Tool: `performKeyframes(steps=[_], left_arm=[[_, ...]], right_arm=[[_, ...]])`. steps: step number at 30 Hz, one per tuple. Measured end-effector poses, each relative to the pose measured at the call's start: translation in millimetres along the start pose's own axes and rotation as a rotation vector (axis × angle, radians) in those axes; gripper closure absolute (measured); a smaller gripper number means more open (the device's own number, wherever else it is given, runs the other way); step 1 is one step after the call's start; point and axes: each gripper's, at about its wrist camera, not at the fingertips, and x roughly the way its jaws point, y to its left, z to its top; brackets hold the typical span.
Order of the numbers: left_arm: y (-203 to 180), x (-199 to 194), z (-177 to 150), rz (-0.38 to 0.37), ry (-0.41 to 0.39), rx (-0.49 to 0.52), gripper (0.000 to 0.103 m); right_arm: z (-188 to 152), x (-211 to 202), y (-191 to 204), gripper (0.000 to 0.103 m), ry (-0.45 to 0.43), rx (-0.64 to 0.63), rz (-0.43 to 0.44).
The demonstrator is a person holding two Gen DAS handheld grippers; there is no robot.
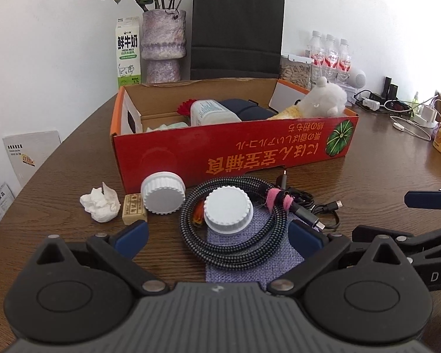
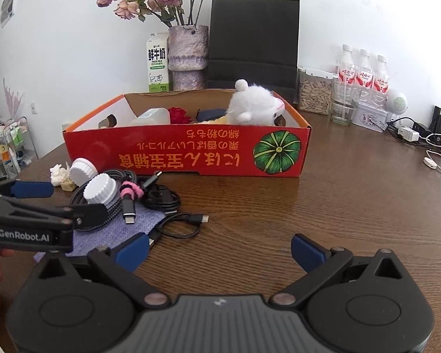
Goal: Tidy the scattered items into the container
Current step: 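Lower the left gripper onto the black braided cable and close on it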
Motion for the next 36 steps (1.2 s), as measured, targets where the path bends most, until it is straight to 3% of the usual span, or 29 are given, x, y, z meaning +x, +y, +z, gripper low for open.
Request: performKeyframes(steps=[7, 17, 19, 36], left_arm=[[-5, 17, 3, 0.021, 0.052, -0.005, 0.000], [0, 25, 7, 0.010, 0.083, -0.086, 0.000], [0, 22, 8, -0.011, 0.075, -0.094, 0.016], [7, -11, 7, -0.017, -0.008, -0.121, 0.017]], right_arm=[[10, 2, -9, 0.000, 0.013, -0.015, 0.026], [24, -3, -5, 0.000, 0.001, -0.043, 0.064], [24, -2, -4, 0.000, 0.003, -0.049, 0.066], [24, 0, 1, 0.000, 0.011, -0.057, 0.057]])
